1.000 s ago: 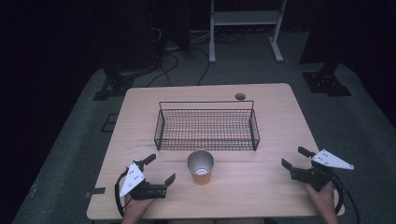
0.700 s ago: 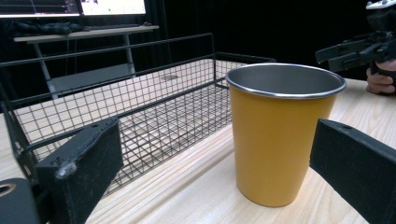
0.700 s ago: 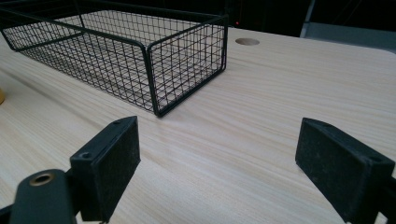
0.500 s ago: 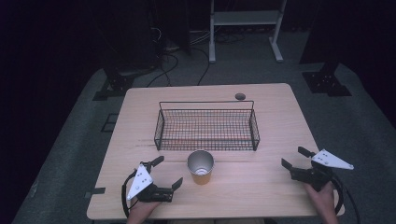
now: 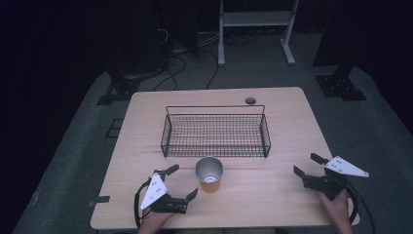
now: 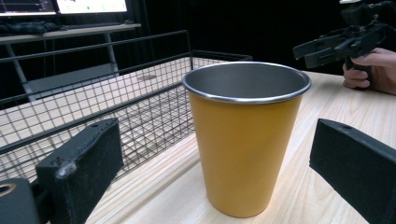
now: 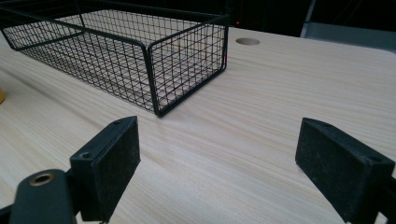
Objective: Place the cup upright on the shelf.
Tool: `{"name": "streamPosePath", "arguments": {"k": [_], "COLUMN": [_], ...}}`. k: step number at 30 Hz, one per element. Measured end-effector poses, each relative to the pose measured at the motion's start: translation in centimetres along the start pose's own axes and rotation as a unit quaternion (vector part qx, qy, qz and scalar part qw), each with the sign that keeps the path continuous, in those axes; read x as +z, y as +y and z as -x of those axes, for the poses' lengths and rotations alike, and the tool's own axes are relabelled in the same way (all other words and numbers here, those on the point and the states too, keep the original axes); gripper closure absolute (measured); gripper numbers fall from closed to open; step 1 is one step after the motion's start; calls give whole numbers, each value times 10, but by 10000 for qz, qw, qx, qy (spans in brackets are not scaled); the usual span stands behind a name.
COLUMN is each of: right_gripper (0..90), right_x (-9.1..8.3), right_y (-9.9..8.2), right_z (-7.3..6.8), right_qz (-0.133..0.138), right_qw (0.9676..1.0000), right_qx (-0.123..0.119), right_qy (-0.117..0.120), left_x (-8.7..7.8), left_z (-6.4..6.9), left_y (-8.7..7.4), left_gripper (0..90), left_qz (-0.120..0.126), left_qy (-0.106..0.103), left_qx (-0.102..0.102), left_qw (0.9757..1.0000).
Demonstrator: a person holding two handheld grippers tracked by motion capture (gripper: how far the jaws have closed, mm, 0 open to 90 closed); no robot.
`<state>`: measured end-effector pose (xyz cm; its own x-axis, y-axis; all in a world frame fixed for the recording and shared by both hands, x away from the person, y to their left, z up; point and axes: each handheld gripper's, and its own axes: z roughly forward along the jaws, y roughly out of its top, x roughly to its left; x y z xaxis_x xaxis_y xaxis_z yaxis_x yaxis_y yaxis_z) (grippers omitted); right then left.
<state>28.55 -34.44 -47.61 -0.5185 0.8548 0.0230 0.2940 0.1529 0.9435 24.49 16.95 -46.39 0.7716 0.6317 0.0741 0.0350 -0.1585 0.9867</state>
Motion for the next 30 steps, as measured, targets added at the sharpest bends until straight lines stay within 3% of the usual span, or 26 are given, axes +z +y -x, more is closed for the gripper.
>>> {"name": "streamPosePath", "arguments": {"k": [21, 30], "right_gripper": [128, 128], "right_x": [0, 0], "right_y": [0, 0], "right_z": [-1, 0], "right_qz": [-12, -4], "right_qw": [10000, 10000], "right_qx": [-35, -17], "right_qy": [2, 9], "left_x": [26, 46], "left_z": [10, 14], "left_y": [2, 2], "left_gripper": [18, 18], "left_qz": [-238, -357], "left_qy": [-149, -192], "left_qx": [-11, 56], "left_qw": [9996, 9992]}}
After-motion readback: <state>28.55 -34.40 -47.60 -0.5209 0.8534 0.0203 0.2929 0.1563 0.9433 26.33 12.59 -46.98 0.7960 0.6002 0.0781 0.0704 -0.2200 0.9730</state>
